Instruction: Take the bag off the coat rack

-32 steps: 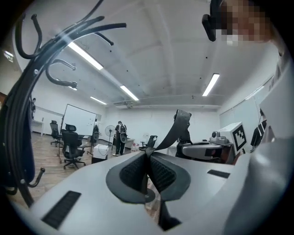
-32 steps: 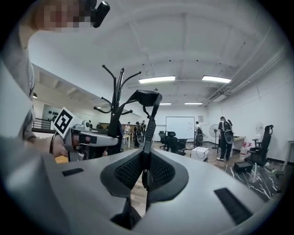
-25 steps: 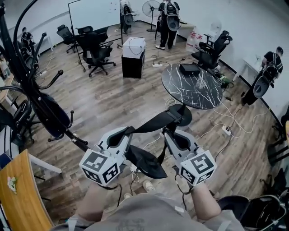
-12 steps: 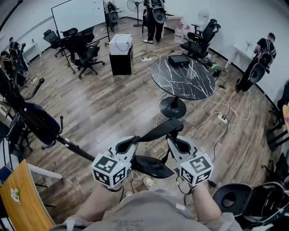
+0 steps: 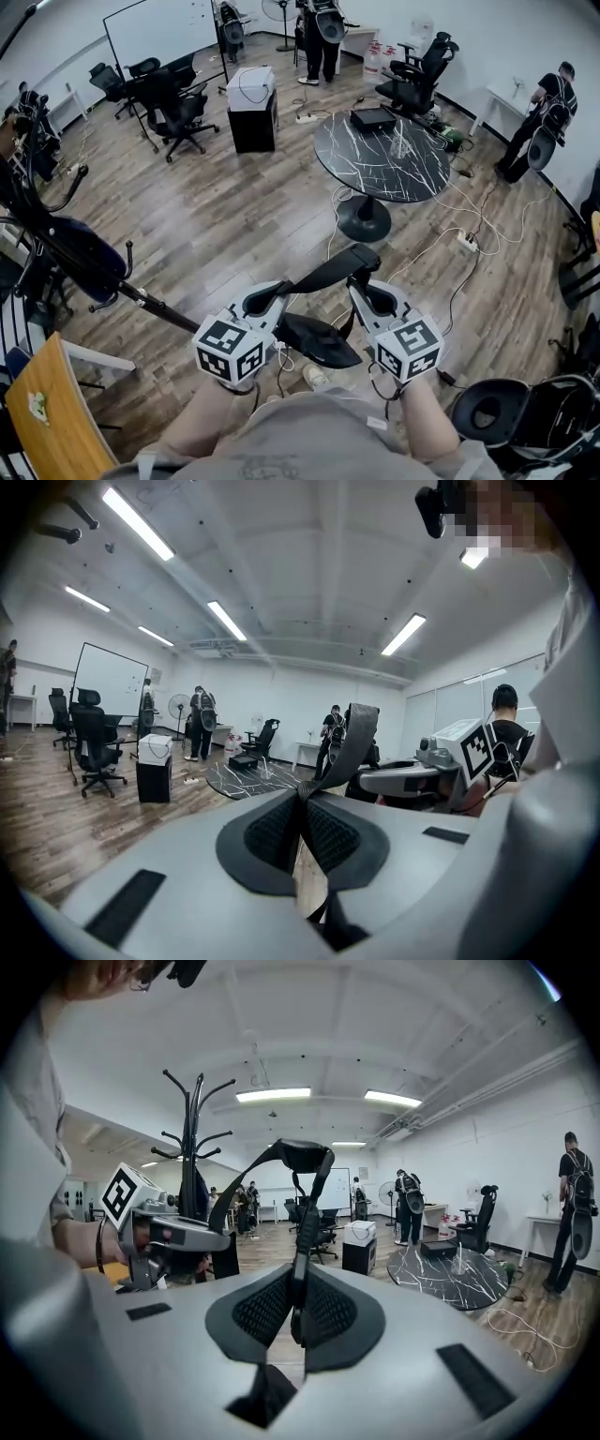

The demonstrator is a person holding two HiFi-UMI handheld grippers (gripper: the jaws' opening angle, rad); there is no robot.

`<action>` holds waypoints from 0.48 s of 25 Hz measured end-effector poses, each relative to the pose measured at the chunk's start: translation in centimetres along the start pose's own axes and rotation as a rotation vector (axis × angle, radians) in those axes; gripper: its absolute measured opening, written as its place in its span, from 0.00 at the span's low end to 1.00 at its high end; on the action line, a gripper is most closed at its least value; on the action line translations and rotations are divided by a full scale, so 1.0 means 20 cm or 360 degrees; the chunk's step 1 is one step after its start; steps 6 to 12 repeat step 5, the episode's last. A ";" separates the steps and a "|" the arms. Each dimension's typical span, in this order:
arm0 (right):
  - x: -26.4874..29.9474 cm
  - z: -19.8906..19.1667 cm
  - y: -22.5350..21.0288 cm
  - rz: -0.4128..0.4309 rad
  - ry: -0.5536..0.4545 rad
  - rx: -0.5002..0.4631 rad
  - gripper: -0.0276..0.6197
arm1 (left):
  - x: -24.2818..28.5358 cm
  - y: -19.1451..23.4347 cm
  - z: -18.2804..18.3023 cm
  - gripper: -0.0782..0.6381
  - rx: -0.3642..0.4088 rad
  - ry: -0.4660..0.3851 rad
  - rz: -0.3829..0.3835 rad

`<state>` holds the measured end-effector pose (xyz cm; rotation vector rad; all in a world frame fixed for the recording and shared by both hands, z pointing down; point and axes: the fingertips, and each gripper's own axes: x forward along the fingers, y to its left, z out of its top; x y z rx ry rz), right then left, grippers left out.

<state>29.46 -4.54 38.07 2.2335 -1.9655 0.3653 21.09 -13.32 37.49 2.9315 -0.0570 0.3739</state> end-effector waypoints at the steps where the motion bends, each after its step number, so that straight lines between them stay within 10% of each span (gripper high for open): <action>1: 0.01 0.00 0.00 0.0002 -0.0002 0.0001 0.12 | 0.00 0.00 0.00 0.13 0.0006 -0.0001 0.0001; 12: 0.02 0.02 0.01 0.0002 -0.0003 0.0004 0.12 | -0.01 0.03 0.03 0.13 0.0040 -0.0003 0.0002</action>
